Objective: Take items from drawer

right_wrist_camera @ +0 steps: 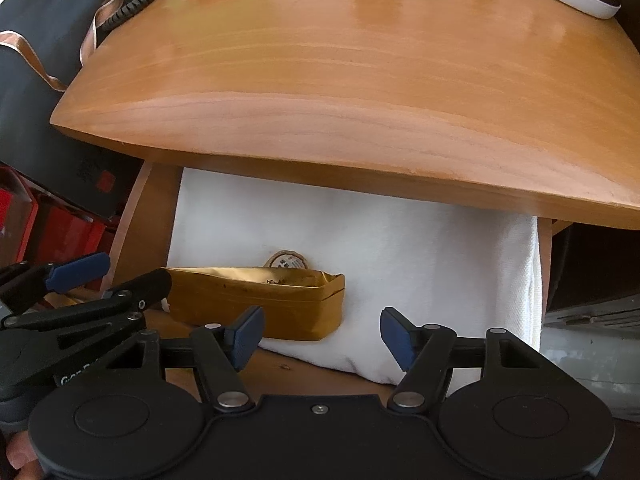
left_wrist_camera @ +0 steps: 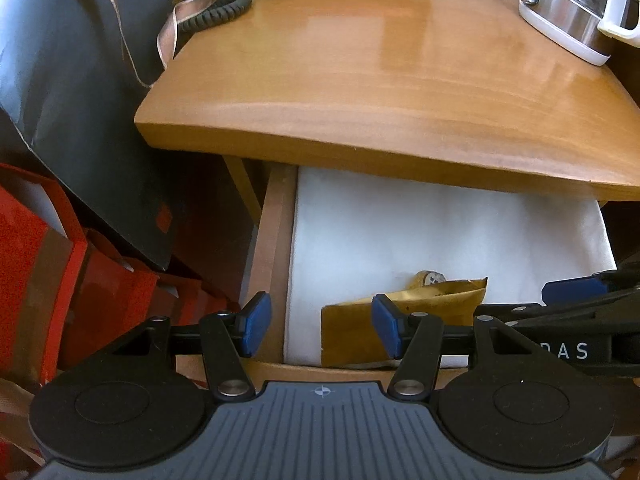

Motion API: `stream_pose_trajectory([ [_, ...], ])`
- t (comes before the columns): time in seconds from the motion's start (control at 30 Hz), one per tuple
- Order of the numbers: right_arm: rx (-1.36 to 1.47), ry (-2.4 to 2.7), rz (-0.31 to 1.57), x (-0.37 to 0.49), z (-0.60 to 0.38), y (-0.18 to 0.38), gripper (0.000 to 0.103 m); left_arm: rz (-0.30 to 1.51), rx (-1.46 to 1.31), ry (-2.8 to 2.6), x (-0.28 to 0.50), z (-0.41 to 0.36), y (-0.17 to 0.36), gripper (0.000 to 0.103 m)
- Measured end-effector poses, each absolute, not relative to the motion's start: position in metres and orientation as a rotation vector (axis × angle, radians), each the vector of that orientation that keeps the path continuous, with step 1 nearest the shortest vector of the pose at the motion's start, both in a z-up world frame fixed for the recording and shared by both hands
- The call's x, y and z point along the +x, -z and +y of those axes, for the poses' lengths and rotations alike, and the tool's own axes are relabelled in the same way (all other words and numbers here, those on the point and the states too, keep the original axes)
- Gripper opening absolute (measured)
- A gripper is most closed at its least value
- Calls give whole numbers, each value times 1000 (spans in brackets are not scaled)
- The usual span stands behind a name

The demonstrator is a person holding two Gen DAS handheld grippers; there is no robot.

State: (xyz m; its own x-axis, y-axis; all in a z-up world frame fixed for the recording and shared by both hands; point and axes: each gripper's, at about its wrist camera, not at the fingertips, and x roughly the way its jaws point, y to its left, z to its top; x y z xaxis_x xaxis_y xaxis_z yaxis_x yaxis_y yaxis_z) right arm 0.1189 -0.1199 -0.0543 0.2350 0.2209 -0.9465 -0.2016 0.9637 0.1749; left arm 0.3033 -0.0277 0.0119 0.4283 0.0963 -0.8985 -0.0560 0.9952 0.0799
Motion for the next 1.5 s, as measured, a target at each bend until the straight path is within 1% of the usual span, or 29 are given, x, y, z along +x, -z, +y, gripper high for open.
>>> stream_pose_trajectory([
  [0.37,14,-283,1307,125,-115,57,63,1123,54,-112,307,-23,-10,59],
  [0.47,9,-279,1305,127,-113,57,68,1120,57,-118,307,-20,-10,59],
  [0.67,3,-293,1307,131,-104,58,69,1114,58,-131,308,-14,-10,59],
  [1.17,-138,-422,1321,149,-87,62,69,1127,40,-150,310,0,-5,59],
  [1.27,-124,-458,1319,152,-85,62,69,1130,44,-149,310,0,-4,60],
  [1.4,-102,-489,1338,156,-83,65,64,1135,41,-159,310,4,-3,60],
  [1.47,-95,-510,1355,156,-82,67,63,1134,38,-164,310,6,-3,60],
  [1.5,-100,-519,1361,155,-81,68,60,1133,38,-166,310,7,-3,60],
])
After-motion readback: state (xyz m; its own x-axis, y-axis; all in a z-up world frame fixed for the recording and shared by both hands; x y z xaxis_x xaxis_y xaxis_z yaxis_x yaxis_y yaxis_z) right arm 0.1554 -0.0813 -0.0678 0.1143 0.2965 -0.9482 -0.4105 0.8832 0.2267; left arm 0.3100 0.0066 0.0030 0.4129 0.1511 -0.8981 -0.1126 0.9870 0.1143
